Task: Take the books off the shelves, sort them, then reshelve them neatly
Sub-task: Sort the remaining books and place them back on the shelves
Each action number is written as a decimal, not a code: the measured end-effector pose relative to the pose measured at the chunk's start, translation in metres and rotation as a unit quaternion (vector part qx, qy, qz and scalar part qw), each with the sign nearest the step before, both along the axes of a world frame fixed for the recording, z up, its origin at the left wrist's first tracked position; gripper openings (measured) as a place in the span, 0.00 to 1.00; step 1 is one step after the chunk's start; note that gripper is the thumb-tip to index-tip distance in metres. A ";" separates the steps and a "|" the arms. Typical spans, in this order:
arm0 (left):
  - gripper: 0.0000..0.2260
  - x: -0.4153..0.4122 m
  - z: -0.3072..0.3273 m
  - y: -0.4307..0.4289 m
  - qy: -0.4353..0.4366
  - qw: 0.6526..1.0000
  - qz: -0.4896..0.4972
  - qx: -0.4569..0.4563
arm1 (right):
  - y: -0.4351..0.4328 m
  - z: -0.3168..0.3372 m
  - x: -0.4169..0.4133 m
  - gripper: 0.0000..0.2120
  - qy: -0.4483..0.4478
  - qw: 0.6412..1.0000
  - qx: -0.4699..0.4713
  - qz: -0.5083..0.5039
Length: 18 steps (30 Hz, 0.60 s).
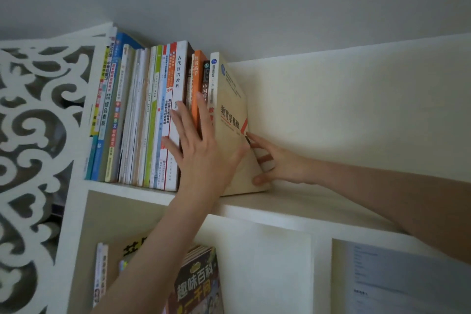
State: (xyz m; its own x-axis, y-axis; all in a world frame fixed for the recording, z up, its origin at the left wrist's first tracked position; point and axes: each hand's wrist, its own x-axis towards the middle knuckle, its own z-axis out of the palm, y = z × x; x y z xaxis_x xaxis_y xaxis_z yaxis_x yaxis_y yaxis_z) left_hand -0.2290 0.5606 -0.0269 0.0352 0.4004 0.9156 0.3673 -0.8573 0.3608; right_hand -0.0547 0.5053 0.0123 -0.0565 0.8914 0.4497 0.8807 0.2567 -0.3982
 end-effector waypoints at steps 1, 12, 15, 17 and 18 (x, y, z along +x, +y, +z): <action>0.49 -0.001 0.000 -0.002 -0.001 1.000 -0.001 0.002 | 0.000 -0.002 -0.001 0.47 -0.006 1.000 -0.001 -0.010; 0.58 -0.012 -0.011 0.003 0.191 0.981 0.015 0.036 | -0.004 -0.012 0.007 0.54 0.034 0.993 -0.029 -0.109; 0.58 -0.006 -0.011 0.003 0.166 0.984 0.049 0.047 | 0.007 -0.015 0.005 0.51 0.031 0.989 0.002 -0.145; 0.57 -0.002 -0.014 0.004 0.149 0.986 0.062 0.047 | 0.015 -0.017 -0.001 0.48 -0.021 0.984 0.022 -0.174; 0.57 0.000 -0.014 0.005 0.145 0.986 0.067 0.046 | 0.017 -0.018 -0.003 0.48 -0.045 0.981 0.028 -0.185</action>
